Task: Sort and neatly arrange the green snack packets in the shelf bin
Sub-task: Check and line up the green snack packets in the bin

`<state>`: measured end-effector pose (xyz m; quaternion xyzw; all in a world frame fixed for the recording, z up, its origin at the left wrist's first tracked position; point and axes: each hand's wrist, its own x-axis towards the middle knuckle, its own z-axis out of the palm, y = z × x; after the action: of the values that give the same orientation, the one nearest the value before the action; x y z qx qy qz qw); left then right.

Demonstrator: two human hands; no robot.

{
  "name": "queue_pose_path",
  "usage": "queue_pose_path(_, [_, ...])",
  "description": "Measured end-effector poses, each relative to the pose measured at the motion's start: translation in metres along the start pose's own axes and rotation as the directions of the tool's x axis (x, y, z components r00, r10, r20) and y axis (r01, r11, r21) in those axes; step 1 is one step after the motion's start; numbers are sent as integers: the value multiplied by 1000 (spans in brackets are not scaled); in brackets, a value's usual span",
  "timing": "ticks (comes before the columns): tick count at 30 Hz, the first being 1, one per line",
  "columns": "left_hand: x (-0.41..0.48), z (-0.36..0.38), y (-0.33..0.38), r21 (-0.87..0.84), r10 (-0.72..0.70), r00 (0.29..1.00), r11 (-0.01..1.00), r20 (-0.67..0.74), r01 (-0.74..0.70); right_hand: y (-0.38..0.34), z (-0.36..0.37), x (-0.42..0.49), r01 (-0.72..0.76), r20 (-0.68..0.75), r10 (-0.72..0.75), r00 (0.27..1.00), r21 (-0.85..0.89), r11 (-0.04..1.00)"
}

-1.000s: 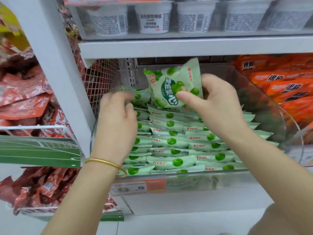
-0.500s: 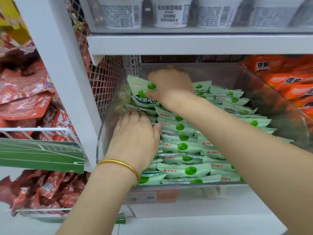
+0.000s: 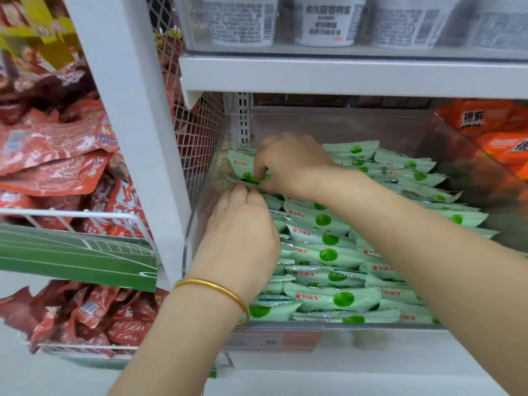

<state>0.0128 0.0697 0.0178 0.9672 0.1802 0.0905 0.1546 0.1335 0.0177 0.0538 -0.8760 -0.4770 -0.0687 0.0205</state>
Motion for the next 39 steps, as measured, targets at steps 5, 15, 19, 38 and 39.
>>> queue_pose_path(5, [-1,-1,1,-5,-9,1000,1000,1,9,0,6,6,23,41,-20,999,-66,998])
queue_pose_path(15, [1,-4,9,-75,-14,995,997,-100,6,5,-1,0,-8,26,7,1000,57,998])
queue_pose_path(19, [14,-1,10,-59,-17,994,998,-104,11,1,15,8,41,52,-38,998,-52,998])
queue_pose_path(38, [32,9,4,123,20,1000,992,-2,-20,24,21,31,-284,-86,295,952,120,951])
queue_pose_path(39, [32,9,4,123,23,1000,992,-3,-22,23,23,31,-279,-103,291,951,120,953])
